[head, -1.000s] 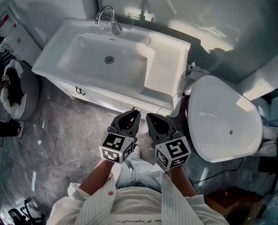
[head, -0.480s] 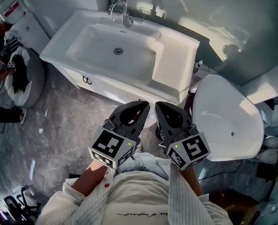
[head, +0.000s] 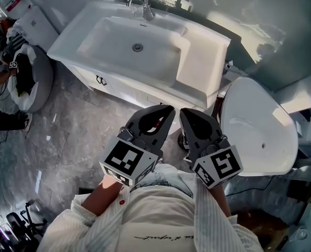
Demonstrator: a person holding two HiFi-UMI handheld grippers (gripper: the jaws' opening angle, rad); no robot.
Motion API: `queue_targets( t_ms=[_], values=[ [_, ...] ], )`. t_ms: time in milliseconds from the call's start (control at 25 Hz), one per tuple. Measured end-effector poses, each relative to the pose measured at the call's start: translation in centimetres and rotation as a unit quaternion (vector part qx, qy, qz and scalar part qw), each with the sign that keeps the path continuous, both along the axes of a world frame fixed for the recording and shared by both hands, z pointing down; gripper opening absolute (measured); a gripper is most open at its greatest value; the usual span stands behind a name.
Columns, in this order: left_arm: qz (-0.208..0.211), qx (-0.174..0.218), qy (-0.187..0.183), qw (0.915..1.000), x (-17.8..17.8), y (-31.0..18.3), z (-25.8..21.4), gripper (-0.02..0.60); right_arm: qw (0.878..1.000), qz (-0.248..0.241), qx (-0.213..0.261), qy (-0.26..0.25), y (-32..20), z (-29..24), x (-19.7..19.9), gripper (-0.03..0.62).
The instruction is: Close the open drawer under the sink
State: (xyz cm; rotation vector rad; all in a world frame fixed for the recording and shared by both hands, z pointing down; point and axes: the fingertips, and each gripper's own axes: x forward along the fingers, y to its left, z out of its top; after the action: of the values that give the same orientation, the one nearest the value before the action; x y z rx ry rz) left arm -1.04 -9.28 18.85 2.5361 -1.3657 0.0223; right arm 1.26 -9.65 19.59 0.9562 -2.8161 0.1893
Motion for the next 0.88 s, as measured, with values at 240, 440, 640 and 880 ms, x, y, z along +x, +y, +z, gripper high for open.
queue_targets(
  t_ms=[240,440,640,880],
  values=[
    [-0.002,-0.004,-0.001,1.0,0.0,-0.22,0.05,0.017,1.0,0.004,-0.001,-0.001,-0.17,-0.08,0.12,0.009],
    [-0.003,-0.006,-0.003,1.0,0.11,-0.08,0.22,0.017,1.0,0.004,-0.003,0.0,0.07,0.19,0.12,0.009],
    [-0.005,-0.006,-0.003,1.0,0.06,-0.38,0.3,0.017,1.0,0.004,-0.004,0.004,-0.11,0.51,0.24,0.009],
    [-0.006,-0.004,-0.007,0.9999,0.19,0.13,0.4,0.017,1.0,0.002,-0.002,0.007,0.29,0.52,0.28,0.009]
  ],
)
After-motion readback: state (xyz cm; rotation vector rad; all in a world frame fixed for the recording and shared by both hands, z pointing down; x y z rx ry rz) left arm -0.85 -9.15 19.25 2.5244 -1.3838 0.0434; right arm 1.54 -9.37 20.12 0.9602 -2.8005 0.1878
